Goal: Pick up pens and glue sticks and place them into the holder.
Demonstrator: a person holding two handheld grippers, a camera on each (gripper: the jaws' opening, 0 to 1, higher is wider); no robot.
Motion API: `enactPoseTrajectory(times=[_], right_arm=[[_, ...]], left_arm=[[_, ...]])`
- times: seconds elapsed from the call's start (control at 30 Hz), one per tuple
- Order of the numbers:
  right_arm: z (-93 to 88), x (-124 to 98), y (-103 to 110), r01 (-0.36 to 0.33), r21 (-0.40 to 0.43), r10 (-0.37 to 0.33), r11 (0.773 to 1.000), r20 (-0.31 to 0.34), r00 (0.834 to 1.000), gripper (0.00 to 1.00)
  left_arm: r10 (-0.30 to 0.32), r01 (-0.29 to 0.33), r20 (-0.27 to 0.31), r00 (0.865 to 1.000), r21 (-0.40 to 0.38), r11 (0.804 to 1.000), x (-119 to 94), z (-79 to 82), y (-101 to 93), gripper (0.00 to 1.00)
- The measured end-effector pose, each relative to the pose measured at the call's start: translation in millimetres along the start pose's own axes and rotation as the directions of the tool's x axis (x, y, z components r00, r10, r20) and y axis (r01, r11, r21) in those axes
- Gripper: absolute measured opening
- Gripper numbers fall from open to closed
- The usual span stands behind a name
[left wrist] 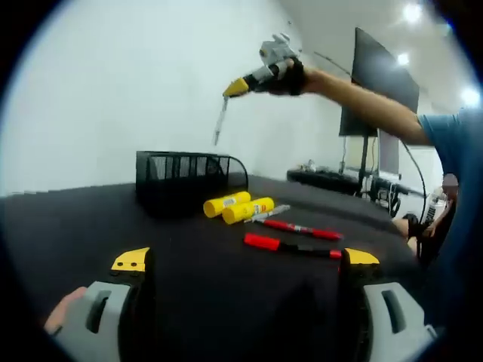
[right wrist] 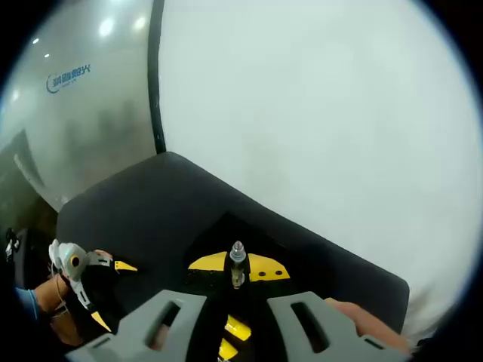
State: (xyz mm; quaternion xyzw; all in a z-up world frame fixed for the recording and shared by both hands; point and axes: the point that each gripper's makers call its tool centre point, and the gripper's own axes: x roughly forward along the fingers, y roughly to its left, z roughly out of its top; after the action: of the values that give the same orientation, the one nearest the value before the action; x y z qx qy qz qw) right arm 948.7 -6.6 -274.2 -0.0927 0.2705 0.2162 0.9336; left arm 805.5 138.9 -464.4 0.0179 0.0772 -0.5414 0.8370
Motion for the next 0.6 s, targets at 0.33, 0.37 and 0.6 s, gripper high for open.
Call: enactPoseTrajectory(times=[0.33, 0.37, 0.6], right_arm=[[27.3, 43, 3, -0.028, 0.032, 0.027, 0.999, 0.039, 0.999, 0.05], [29.2, 48, 4, -0.026, 0.032, 0.025, 0.999, 0.036, 0.999, 0.05], [29.2, 68, 11, -0.019, 0.036, 0.019, 0.999, 0.007, 1.0, 0.05]], left_arm=[[-0.01, 0.016, 0.081, 0.997, -0.074, 0.997, -12, 17.7, 2.9, 0.94], [-0.012, 0.018, 0.083, 0.996, -0.073, 0.997, -12, 18.0, 2.5, 0.94], [-0.025, 0.029, 0.064, 0.998, -0.06, 0.998, -9, 14.4, 0.7, 0.94]])
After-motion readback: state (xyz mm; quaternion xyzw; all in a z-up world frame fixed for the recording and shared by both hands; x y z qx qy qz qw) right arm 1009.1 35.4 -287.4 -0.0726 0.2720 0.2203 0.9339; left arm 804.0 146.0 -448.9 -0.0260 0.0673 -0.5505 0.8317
